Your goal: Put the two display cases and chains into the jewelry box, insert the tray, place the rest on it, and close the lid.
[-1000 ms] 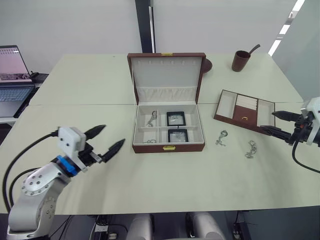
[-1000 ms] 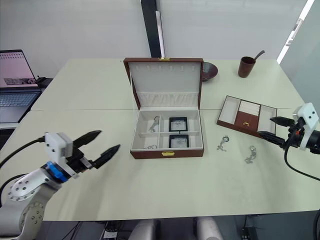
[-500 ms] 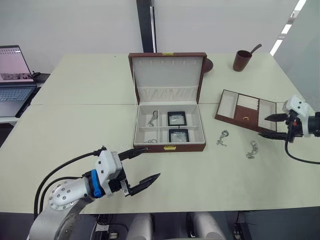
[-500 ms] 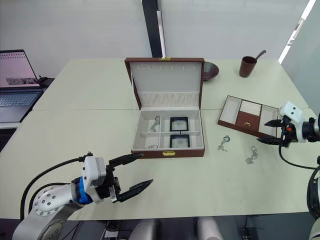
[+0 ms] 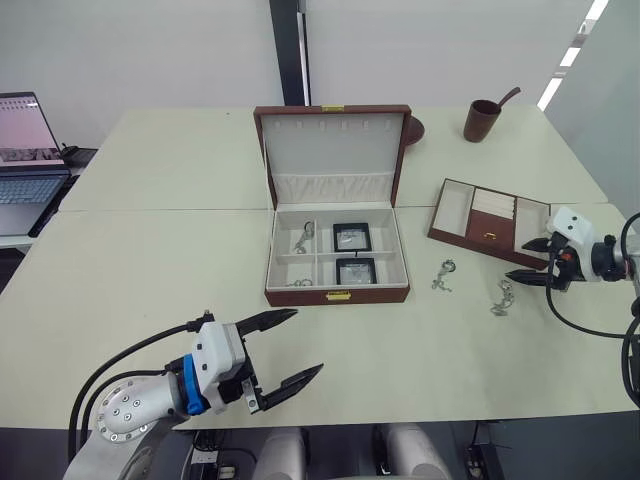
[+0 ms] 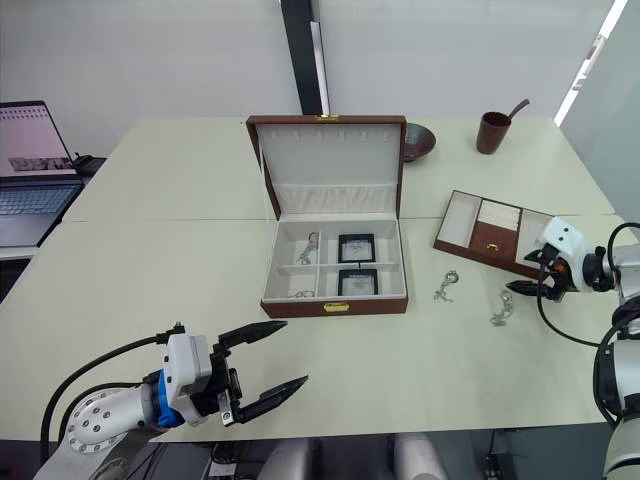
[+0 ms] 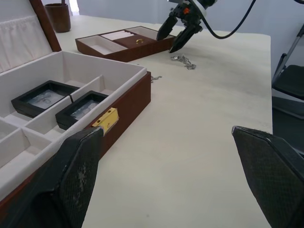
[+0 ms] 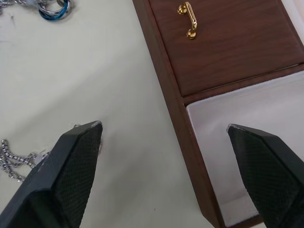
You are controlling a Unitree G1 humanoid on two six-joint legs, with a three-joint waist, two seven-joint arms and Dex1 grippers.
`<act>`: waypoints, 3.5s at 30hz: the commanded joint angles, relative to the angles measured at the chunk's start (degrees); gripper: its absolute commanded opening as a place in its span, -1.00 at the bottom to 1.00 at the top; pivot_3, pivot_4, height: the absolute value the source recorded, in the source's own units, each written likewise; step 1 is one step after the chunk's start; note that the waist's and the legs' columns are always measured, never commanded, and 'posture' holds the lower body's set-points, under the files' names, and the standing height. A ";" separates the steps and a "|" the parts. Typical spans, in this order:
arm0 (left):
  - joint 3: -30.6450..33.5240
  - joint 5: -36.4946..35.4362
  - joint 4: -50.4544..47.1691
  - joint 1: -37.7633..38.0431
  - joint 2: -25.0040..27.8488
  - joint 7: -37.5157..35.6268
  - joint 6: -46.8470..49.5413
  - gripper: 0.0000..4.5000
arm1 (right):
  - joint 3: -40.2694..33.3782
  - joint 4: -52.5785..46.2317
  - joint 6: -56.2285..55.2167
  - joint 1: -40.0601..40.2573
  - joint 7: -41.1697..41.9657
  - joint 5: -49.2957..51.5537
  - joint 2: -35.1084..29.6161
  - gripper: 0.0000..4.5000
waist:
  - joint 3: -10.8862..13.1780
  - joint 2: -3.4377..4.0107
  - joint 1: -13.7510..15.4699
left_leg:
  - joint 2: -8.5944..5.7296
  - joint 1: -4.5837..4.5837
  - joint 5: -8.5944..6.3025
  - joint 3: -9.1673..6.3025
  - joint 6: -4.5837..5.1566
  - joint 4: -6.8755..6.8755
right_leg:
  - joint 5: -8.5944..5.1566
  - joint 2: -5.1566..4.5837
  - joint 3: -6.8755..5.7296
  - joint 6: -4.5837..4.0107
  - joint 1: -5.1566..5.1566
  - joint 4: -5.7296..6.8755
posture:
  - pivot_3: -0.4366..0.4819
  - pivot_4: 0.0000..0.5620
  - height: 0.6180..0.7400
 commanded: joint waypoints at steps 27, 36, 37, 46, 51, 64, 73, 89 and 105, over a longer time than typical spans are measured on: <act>-2.38 1.56 5.56 -5.36 -2.15 -1.78 -6.20 1.00 | -4.98 -1.39 -0.25 -2.44 0.73 2.35 -1.73 -0.99 | 0.00 0.06 -0.01 | 0.00 0.00 0.00 0.00 0.00 0.01 | 0.01 0.00 -0.01 0.00 0.00 0.02 | -0.05 -0.47 1.00; -0.95 0.49 5.58 -6.39 -2.34 0.36 -4.94 1.00 | -7.71 -12.97 3.06 2.54 11.05 6.57 -8.17 -0.99 | 0.11 0.31 0.04 | -0.01 -0.01 0.00 -0.03 0.00 -0.01 | 0.01 -0.04 -0.05 0.00 0.00 0.02 | -0.05 -0.47 1.00; -0.67 0.23 5.28 -6.35 -2.20 0.52 -4.67 1.00 | -8.40 -17.23 5.44 4.72 13.17 8.17 -9.18 -0.99 | 0.11 0.31 0.05 | 0.00 0.00 0.00 -0.03 0.00 0.00 | 0.01 -0.04 -0.05 0.00 0.00 0.01 | -0.05 -0.47 1.00; 2.33 -2.21 1.75 -2.79 -2.94 4.51 -1.35 1.00 | -21.20 -72.24 33.35 38.75 16.44 25.09 -16.66 -0.99 | 0.03 0.51 0.01 | 0.04 0.01 0.00 -0.08 0.00 0.03 | 0.00 -0.09 -0.07 0.05 0.07 0.05 | -0.05 -0.47 1.00; 3.81 -1.98 -1.78 1.54 -3.85 7.52 -0.88 1.00 | -24.31 -88.04 41.19 44.63 12.99 30.75 -16.49 -0.99 | 0.02 0.49 -0.09 | 0.04 0.06 0.00 -0.05 0.00 0.03 | -0.01 0.07 -0.03 0.07 0.09 0.02 | -0.05 -0.47 1.00; 5.65 1.84 -8.25 9.83 -9.81 18.21 -1.13 1.00 | -3.72 -93.07 42.44 25.70 8.93 30.92 -9.77 -0.99 | 0.15 0.19 -0.02 | 0.07 0.01 0.00 -0.10 0.00 0.03 | -0.02 0.15 -0.05 0.05 0.06 -0.06 | -0.05 -0.47 1.00; 5.20 3.65 -12.10 13.58 -12.78 23.02 -1.09 1.00 | 11.31 -88.09 45.96 14.22 4.93 20.75 -3.11 -0.99 | 0.19 0.05 0.25 | 0.02 -0.07 0.00 -0.11 0.00 0.05 | -0.01 0.06 -0.09 0.04 0.01 -0.06 | -0.05 -0.47 1.00; 7.03 2.01 -13.16 16.14 -15.78 27.41 -0.87 1.00 | 19.44 -83.84 47.15 6.43 -0.71 12.86 7.87 -0.99 | 0.18 0.04 -0.03 | 0.02 -0.10 -0.01 -0.09 0.00 0.03 | -0.01 0.05 -0.08 0.03 -0.06 -0.06 | -0.05 -0.47 1.00; 6.77 2.78 -7.73 18.27 -17.03 24.10 -6.92 1.00 | 23.43 -79.44 45.42 3.28 1.97 8.11 10.76 -0.99 | 0.12 -0.08 -0.18 | 0.05 -0.05 -0.01 -0.07 0.00 0.03 | 0.00 0.07 -0.08 0.02 -0.04 -0.05 | -0.05 -0.47 1.00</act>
